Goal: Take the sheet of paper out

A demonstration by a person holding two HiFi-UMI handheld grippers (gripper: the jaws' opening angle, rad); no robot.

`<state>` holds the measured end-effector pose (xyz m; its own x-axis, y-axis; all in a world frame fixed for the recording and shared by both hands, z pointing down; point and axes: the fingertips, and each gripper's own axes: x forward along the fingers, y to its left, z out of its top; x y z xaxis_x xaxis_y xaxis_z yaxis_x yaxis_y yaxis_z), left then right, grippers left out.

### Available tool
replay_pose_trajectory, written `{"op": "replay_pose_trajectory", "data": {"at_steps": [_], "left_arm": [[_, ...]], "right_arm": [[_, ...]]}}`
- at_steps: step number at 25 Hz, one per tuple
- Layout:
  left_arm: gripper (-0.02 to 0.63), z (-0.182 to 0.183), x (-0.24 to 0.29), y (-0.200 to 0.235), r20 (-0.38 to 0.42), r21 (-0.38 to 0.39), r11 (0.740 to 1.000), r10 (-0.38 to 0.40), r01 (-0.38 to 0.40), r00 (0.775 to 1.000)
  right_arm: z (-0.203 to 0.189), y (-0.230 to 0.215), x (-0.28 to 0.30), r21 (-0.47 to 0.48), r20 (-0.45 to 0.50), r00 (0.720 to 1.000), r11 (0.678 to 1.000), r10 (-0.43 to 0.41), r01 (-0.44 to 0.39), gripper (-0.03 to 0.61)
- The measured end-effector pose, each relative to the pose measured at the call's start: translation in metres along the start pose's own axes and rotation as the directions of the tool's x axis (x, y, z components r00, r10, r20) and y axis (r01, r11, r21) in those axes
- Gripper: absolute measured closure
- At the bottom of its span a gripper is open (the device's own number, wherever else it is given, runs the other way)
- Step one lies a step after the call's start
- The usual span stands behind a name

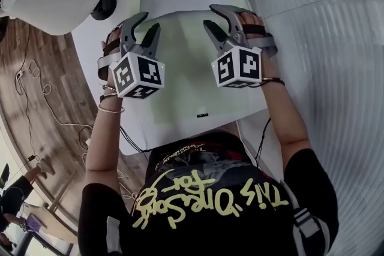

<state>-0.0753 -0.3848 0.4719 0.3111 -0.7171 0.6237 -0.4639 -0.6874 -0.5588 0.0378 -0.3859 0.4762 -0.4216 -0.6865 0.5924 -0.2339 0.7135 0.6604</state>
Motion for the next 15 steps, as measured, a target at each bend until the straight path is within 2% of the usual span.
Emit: {"op": "replay_pose_trajectory", "data": {"at_steps": [5,15], "left_arm": [[0.466,-0.007,0.012,-0.002,-0.044,0.004,1.000,-0.022,0.023,0.999],[0.468,-0.012,0.035,-0.015,-0.144,0.096,0.992,-0.061,0.076,0.988]], "right_arm": [[0.004,0.002,0.009,-0.029,0.001,1.000,1.000,0.011,-0.011,0.405],[0.005,0.007,0.026,-0.080,-0.001,0.999,0.996,0.044,-0.044,0.405]]}}
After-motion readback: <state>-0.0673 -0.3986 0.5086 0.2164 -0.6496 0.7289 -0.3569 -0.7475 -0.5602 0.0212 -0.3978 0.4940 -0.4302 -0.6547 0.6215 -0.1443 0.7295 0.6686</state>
